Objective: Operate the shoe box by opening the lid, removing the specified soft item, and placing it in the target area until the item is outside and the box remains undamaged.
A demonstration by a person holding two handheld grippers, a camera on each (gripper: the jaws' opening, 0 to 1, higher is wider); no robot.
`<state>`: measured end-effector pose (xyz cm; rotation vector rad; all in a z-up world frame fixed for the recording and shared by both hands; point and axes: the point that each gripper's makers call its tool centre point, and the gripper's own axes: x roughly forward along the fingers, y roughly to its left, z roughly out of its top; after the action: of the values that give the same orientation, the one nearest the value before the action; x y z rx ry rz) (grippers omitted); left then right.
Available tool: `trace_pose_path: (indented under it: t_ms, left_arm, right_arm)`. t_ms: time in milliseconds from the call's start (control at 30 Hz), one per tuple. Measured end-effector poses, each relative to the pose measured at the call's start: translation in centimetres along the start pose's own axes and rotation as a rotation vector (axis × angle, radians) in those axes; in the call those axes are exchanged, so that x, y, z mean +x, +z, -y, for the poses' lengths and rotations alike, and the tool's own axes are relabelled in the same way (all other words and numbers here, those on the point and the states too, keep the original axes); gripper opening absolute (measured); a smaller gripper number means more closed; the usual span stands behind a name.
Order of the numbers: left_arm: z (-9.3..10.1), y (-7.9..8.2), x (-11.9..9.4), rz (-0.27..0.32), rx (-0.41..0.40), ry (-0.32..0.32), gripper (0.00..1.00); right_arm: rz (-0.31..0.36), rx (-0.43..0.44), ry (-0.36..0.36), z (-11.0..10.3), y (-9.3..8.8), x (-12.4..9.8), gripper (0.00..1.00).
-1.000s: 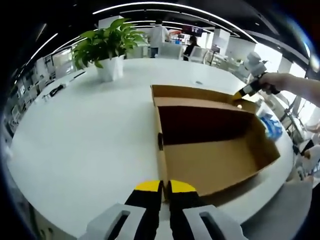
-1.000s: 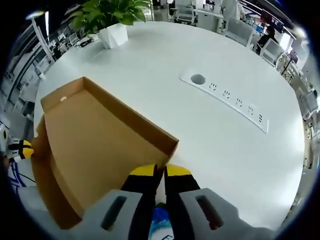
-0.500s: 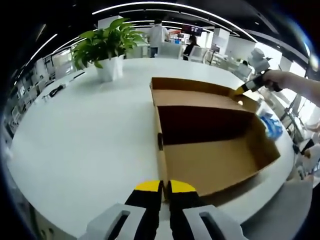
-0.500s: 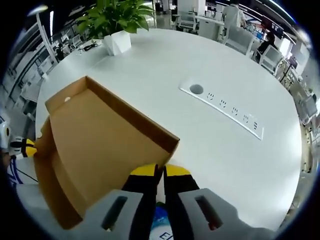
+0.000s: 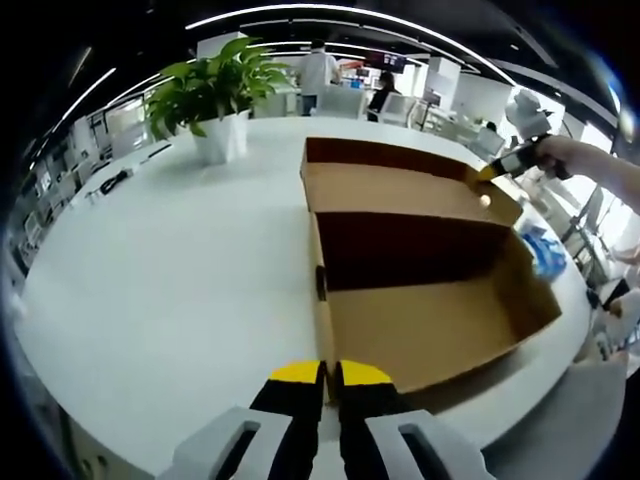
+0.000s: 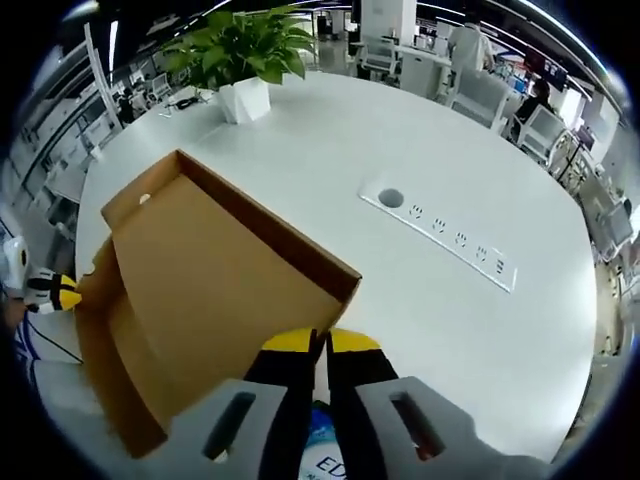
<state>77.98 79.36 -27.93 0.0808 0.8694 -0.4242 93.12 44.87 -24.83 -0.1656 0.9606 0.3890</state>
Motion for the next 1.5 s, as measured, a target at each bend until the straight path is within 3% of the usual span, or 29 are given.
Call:
trace_pose_path:
  t_ms: [467,1100,1500]
  left_arm:
    - [0.2,0.0,-0.2,0.000,0.007,0.001,0.04]
    - [0.3,0.0,-0.3,0.003,0.016,0.001,0.04]
    - [0.4,0.1,-0.3,0.004,0.019,0.004,0.04]
  right_arm:
    - [0.069,-0.056,-0.013,-0.3,1.7,-2.3,0.02]
    - [0.136,-0.104,-0.039,-1.7,0.5,-5.7,0.01]
    - [0.196,-0.128,-0.037,-2.3,1.1,-6.9,0.01]
